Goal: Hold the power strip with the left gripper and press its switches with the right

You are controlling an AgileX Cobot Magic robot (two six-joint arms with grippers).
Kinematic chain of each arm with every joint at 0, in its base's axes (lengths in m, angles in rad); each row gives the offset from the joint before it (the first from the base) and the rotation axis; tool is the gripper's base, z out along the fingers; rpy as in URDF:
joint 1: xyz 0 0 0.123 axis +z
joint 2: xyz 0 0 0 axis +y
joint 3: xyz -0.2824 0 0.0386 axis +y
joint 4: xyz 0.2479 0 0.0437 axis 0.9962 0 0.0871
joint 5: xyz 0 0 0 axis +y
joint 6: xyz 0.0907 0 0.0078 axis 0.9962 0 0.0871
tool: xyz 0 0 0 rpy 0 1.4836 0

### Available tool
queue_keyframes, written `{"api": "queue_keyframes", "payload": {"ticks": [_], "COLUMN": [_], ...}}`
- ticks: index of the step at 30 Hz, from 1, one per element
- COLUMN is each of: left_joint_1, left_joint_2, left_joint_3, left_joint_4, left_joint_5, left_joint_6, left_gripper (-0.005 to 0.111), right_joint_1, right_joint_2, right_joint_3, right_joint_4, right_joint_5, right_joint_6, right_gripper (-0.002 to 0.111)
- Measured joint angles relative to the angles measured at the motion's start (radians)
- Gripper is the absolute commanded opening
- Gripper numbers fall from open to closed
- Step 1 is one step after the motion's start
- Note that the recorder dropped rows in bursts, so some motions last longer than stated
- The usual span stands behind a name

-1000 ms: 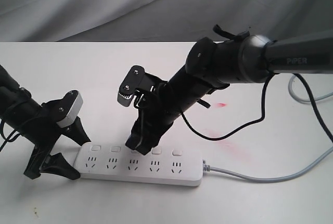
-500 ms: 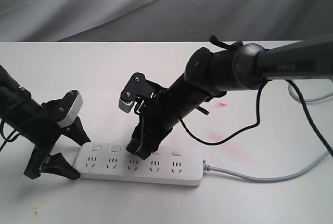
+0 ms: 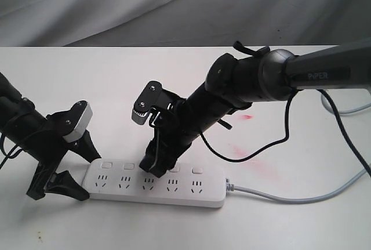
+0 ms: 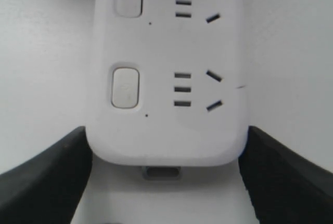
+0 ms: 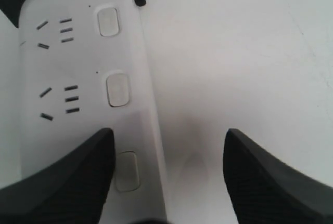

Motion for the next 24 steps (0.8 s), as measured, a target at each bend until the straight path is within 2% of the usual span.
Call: {"api": "queue_keyframes", "payload": {"ticks": [24], "left_joint_1": [0.0], "left_joint_2": [0.0], "left_joint_3": [0.0], "left_joint_4": [0.0], "left_joint_5": [0.0], "left_joint_6": [0.0], "left_gripper": [0.047], "right_joint_1": [0.0], "right_joint_2": [-0.007], "right_joint_3": [0.0], "right_joint_4": [-0.036], "right_joint_5": [-0.037], "right_joint_6": [-0.002], "right_gripper": [0.056]}}
